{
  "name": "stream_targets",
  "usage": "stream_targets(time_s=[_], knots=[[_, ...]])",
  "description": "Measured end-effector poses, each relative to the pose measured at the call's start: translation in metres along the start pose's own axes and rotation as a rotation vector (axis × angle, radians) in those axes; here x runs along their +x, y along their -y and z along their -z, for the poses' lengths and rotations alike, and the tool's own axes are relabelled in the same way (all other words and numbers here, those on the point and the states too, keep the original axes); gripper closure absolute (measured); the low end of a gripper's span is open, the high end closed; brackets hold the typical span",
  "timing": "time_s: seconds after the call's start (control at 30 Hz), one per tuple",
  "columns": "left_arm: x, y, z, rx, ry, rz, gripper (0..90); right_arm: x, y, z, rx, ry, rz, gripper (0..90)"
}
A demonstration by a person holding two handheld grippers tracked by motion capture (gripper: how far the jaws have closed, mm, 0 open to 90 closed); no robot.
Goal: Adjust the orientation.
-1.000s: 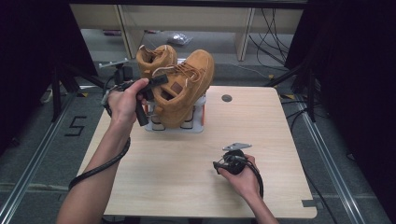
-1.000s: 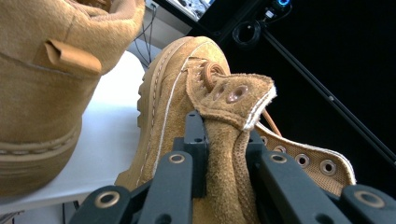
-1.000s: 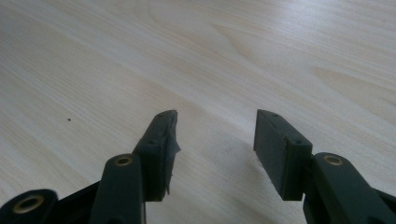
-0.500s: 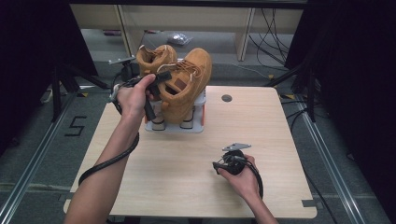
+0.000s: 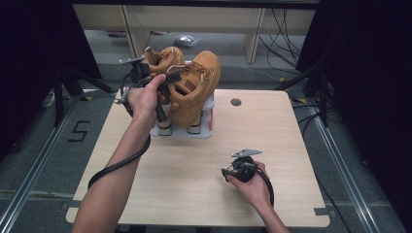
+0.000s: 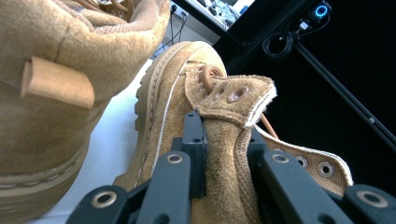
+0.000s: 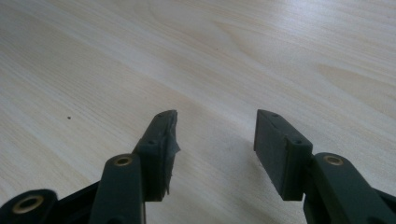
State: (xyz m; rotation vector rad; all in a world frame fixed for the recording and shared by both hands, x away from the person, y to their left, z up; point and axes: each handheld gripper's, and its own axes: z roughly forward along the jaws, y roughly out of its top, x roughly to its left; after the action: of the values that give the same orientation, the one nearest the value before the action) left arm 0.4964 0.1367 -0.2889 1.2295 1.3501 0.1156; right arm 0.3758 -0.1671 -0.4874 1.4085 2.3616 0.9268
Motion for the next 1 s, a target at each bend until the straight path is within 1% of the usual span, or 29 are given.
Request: stream_targets(time_s=[0.07,0.1,0.17,0.2,0.23,0.27,0.37,0.47,0.5,0.57,0.6,0.63,0.67,0.7,0.73,0.8,0.83,0.87,0.9,0.93,0.97,1.0], knots=[[0.0,-0.001,-0.002,0.0,-0.004,0.014,78.0,0.0,0.0,0.0,0.0,0.0,-0.003,49.5],[0.0,-0.001,-0.002,0.001,-0.005,0.018,77.8,0.0,0.001,-0.001,-0.008,0.003,-0.016,49.5],[0.001,-0.003,-0.004,-0.002,-0.006,0.032,77.8,-0.001,0.001,0.0,0.003,-0.001,-0.01,49.5],[0.001,-0.003,-0.005,-0.003,-0.005,0.036,77.7,-0.001,0.001,-0.001,-0.003,0.003,-0.003,49.5],[0.001,-0.004,-0.005,-0.003,-0.007,0.04,77.7,0.0,0.001,-0.002,-0.006,0.002,-0.021,49.5],[0.001,-0.004,-0.006,-0.004,-0.004,0.043,77.7,0.001,0.001,-0.001,0.002,-0.003,-0.026,49.5],[0.001,-0.006,-0.008,-0.004,-0.01,0.046,77.6,0.001,0.001,-0.001,-0.005,-0.003,-0.02,49.5],[0.002,-0.008,-0.011,-0.01,-0.012,0.067,77.2,0.0,0.001,-0.001,-0.003,-0.002,-0.021,49.4],[0.003,-0.008,-0.012,-0.01,-0.015,0.068,76.8,0.0,0.001,-0.001,-0.003,0.0,-0.012,49.3],[0.002,-0.009,-0.013,-0.014,-0.03,0.071,75.8,-0.001,0.001,-0.002,-0.014,0.001,-0.009,49.3],[0.003,-0.009,-0.014,-0.026,-0.028,0.062,74.9,-0.001,0.001,-0.002,-0.015,0.002,-0.005,49.3],[0.002,-0.01,-0.015,-0.025,-0.032,0.059,73.9,-0.001,0.001,-0.001,-0.006,0.0,-0.004,49.2],[0.0,-0.01,-0.015,-0.028,-0.049,0.055,73.0,0.0,0.002,-0.002,-0.009,-0.004,-0.021,49.2],[0.0,-0.011,-0.017,-0.031,-0.049,0.047,71.8,0.001,0.002,-0.001,0.0,-0.001,-0.023,49.2],[-0.001,-0.012,-0.017,-0.031,-0.062,0.045,70.0,0.0,0.001,-0.001,-0.004,-0.002,-0.006,49.1],[-0.002,-0.013,-0.02,-0.044,-0.063,0.029,65.1,0.001,0.002,-0.001,0.0,-0.001,-0.026,49.1],[-0.002,-0.014,-0.02,-0.053,-0.101,-0.009,62.4,0.0,0.002,-0.002,-0.006,0.0,-0.008,49.0],[-0.001,-0.014,-0.021,-0.059,-0.1,-0.026,61.1,0.0,0.002,-0.001,-0.003,-0.002,-0.007,48.9],[0.0,-0.014,-0.021,-0.055,-0.092,-0.025,58.2,0.0,0.002,-0.001,-0.004,0.0,-0.008,48.8],[0.0,-0.014,-0.021,-0.052,-0.08,-0.033,55.2,0.0,0.002,-0.001,-0.005,0.0,-0.004,48.8],[-0.001,-0.014,-0.021,-0.054,-0.077,-0.05,52.6,0.0,0.002,-0.001,-0.001,-0.001,-0.01,48.6],[-0.002,-0.014,-0.021,-0.057,-0.077,-0.069,49.5,0.0,0.002,-0.002,0.001,-0.002,-0.002,48.5]])
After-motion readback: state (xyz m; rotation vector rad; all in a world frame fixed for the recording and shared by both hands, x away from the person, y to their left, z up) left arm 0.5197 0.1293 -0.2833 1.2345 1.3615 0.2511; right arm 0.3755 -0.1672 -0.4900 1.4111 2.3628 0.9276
